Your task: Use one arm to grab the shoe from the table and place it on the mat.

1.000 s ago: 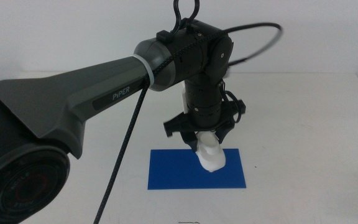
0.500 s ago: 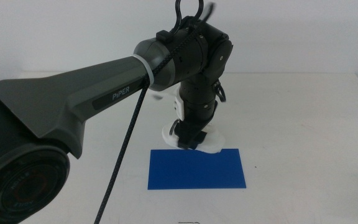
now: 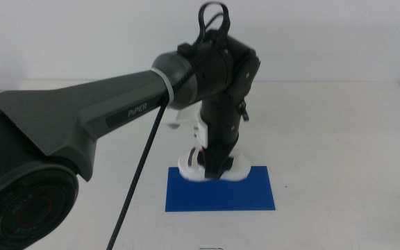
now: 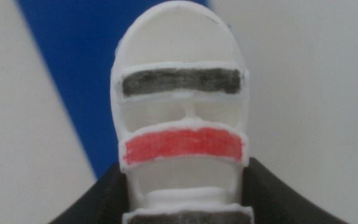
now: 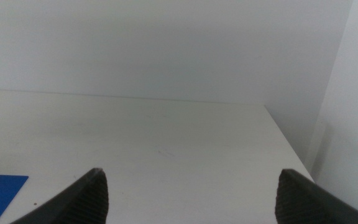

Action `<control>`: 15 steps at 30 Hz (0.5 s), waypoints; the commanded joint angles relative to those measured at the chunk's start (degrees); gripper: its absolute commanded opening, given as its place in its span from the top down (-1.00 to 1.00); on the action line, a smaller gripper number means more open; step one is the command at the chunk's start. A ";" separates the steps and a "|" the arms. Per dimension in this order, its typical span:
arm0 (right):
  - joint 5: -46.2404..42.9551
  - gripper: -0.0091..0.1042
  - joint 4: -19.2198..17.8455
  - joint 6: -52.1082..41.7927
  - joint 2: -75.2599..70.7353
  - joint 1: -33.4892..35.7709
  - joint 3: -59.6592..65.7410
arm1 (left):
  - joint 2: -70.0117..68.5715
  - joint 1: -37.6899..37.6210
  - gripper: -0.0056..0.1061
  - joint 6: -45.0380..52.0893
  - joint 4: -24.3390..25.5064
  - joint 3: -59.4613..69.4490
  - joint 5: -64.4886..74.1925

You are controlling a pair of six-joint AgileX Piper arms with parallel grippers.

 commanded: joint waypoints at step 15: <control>-4.34 -0.82 -0.51 -0.25 -1.11 0.09 -1.06 | -0.77 -0.63 0.93 -1.30 -1.89 3.68 -3.49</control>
